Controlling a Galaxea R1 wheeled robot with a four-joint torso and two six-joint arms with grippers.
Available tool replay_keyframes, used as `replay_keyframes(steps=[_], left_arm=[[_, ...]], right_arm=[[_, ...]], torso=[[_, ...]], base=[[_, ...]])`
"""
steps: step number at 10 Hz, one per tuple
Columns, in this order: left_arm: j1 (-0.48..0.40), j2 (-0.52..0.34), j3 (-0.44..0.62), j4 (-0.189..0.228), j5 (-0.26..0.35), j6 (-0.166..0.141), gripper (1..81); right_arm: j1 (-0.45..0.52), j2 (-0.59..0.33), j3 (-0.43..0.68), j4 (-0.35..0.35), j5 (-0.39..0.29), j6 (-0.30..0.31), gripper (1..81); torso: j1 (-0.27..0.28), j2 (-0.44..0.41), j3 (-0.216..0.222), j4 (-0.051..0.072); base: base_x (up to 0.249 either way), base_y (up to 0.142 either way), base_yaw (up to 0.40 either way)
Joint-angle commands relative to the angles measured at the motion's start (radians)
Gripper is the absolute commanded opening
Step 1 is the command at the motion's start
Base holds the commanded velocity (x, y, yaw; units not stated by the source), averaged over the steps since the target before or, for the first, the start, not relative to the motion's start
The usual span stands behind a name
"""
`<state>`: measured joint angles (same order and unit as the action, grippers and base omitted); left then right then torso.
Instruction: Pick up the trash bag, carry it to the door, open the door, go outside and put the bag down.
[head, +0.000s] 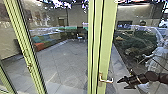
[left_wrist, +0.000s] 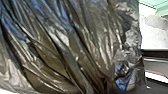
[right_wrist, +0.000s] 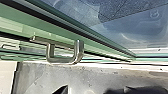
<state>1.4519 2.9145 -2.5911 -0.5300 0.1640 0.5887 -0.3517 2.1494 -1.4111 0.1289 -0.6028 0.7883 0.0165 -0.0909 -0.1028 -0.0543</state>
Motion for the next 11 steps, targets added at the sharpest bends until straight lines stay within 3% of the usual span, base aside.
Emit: replay_keyframes(steps=[1,5,9,11], left_arm=[[-0.055,0.002,-0.014,-0.015,0.088,-0.001,1.0],[-0.055,0.002,-0.018,-0.018,0.089,-0.001,1.0],[-0.055,0.003,-0.020,-0.019,0.089,-0.001,1.0],[-0.055,0.006,-0.020,-0.015,0.089,-0.001,1.0]], right_arm=[[0.153,0.059,-0.072,0.012,-0.014,0.072,81.1],[0.150,0.141,-0.164,0.011,-0.006,0.210,81.1],[0.151,0.255,-0.264,0.011,-0.025,0.293,81.1],[0.145,0.299,-0.320,0.011,-0.066,0.339,81.1]], torso=[[0.000,0.000,0.000,0.000],[0.000,0.000,0.000,0.000],[0.001,0.000,0.000,0.000],[0.001,0.000,0.000,0.000]], base=[[0.000,0.000,0.000],[0.000,0.000,0.000],[0.000,0.000,0.000],[0.000,0.000,0.000]])
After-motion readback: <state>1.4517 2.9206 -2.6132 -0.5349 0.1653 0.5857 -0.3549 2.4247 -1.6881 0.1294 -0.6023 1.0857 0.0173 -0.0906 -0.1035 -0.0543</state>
